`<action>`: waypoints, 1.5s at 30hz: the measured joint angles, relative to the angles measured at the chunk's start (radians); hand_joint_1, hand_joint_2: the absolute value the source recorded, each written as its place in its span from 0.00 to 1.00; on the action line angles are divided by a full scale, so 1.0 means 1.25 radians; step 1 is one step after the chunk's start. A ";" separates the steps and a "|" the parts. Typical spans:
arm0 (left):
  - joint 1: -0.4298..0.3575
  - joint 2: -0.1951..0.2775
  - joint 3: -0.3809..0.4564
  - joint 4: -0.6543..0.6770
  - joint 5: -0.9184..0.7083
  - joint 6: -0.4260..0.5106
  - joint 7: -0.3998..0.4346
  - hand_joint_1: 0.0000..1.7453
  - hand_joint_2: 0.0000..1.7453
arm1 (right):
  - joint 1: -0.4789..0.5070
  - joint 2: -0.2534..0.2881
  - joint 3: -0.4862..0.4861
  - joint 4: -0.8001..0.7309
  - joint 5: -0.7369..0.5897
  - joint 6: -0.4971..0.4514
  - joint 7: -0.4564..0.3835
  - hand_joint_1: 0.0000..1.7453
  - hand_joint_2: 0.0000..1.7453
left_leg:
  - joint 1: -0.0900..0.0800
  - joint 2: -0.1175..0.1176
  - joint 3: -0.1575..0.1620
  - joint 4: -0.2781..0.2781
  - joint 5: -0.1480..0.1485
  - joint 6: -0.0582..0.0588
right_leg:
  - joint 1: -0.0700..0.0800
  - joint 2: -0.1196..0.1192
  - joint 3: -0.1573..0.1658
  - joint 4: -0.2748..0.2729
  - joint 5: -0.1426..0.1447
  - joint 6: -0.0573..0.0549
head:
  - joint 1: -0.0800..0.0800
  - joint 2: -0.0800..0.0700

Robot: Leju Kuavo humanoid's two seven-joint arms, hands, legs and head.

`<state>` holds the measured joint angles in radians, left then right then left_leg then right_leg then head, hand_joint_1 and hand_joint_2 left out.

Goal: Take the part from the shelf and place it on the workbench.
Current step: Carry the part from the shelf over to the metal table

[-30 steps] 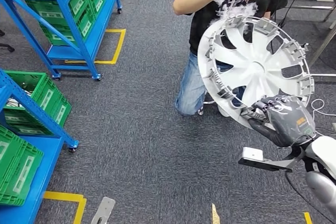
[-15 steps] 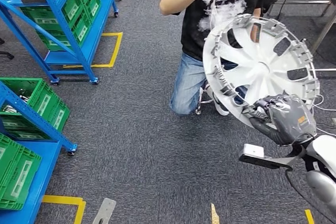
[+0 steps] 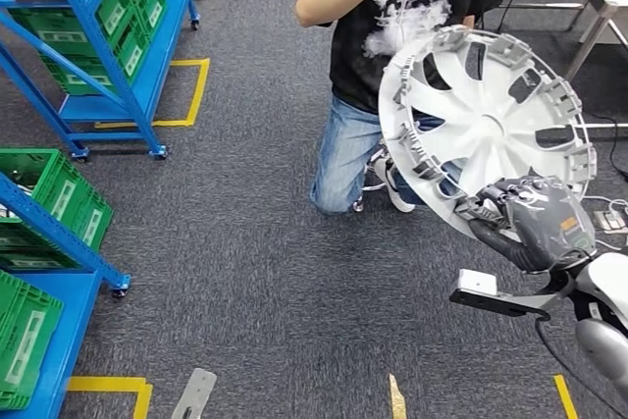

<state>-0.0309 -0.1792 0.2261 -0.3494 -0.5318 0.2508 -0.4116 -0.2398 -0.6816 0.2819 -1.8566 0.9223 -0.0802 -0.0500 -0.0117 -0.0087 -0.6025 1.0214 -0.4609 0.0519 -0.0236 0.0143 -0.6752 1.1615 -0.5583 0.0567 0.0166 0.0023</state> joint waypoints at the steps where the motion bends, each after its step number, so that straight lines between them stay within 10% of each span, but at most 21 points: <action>1: 0.000 0.000 0.000 0.000 0.000 0.000 0.000 0.00 1.00 | 0.000 0.000 0.000 0.000 0.000 0.000 0.000 1.00 1.00 | -0.001 0.004 0.000 0.000 0.000 0.001 | 0.000 -0.002 -0.026 0.055 -0.021 0.001 | 0.000 0.000; 3: 0.001 0.000 0.000 0.000 0.000 0.000 0.000 0.00 1.00 | 0.002 0.000 0.001 0.000 0.000 0.000 -0.001 1.00 1.00 | -0.002 0.014 0.000 0.000 -0.001 0.002 | 0.000 -0.004 -0.054 0.110 -0.030 0.003 | 0.000 0.000; 8: 0.000 0.000 0.000 0.000 0.000 -0.002 0.000 0.00 1.00 | -0.001 0.000 0.000 0.000 -0.001 0.001 0.001 1.00 1.00 | -0.007 0.030 -0.001 0.005 -0.004 -0.004 | 0.006 -0.035 0.056 -0.101 0.062 -0.004 | 0.000 0.000; 12: 0.001 0.000 0.000 0.000 0.000 -0.002 0.000 0.00 1.00 | -0.002 0.000 -0.001 0.000 -0.002 0.002 0.001 1.00 1.00 | -0.007 0.039 -0.003 0.013 -0.012 -0.017 | 0.008 -0.025 0.066 -0.120 0.066 -0.016 | -0.002 0.000; 18: 0.003 0.001 0.000 0.000 0.000 -0.002 0.000 0.00 1.00 | -0.002 0.000 -0.003 0.000 -0.003 0.005 0.002 1.00 1.00 | 0.002 0.015 -0.092 0.231 -0.114 -0.035 | 0.006 0.001 0.067 -0.121 0.069 -0.027 | -0.004 0.000; 23: 0.002 0.001 0.000 0.000 0.000 -0.002 0.000 0.00 1.00 | -0.003 0.000 -0.004 0.000 -0.005 0.007 0.001 1.00 1.00 | 0.009 -0.022 -0.009 0.042 -0.011 -0.028 | 0.005 0.030 0.065 -0.118 0.069 -0.023 | -0.004 0.000; 28: 0.001 0.001 0.000 0.000 0.000 -0.002 -0.001 0.00 1.00 | -0.002 0.000 -0.005 -0.001 -0.006 0.008 0.002 1.00 1.00 | 0.006 -0.017 0.003 0.006 -0.008 -0.012 | -0.001 0.034 0.045 -0.106 0.063 -0.002 | -0.002 0.000; 33: 0.002 0.001 0.000 0.000 0.000 -0.002 -0.002 0.00 1.00 | -0.003 0.000 -0.004 -0.001 -0.006 0.009 0.000 1.00 1.00 | 0.001 0.011 0.005 0.001 -0.007 0.002 | 0.000 -0.003 -0.053 0.095 -0.022 0.003 | 0.002 0.000; 39: 0.002 0.001 0.000 0.000 0.000 -0.003 -0.003 0.00 1.00 | -0.004 0.000 -0.006 -0.001 -0.011 0.011 0.001 1.00 1.00 | -0.007 0.036 0.007 0.004 -0.011 -0.006 | 0.008 -0.042 0.061 -0.113 0.069 -0.004 | 0.002 0.000; 45: 0.001 0.001 0.000 0.000 0.000 -0.003 -0.004 0.00 1.00 | -0.004 0.000 -0.007 -0.003 -0.011 0.011 0.002 1.00 1.00 | -0.001 0.023 -0.022 0.082 -0.064 -0.029 | 0.006 -0.019 0.065 -0.124 0.074 -0.026 | 0.000 0.000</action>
<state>-0.0296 -0.1780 0.2258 -0.3494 -0.5317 0.2469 -0.4171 -0.2444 -0.6817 0.2734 -1.8597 0.9083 -0.0660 -0.0478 -0.0126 0.0205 -0.6295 1.1237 -0.5415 0.0155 -0.0163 -0.0091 -0.5937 1.0063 -0.4657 0.0239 0.0168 0.0023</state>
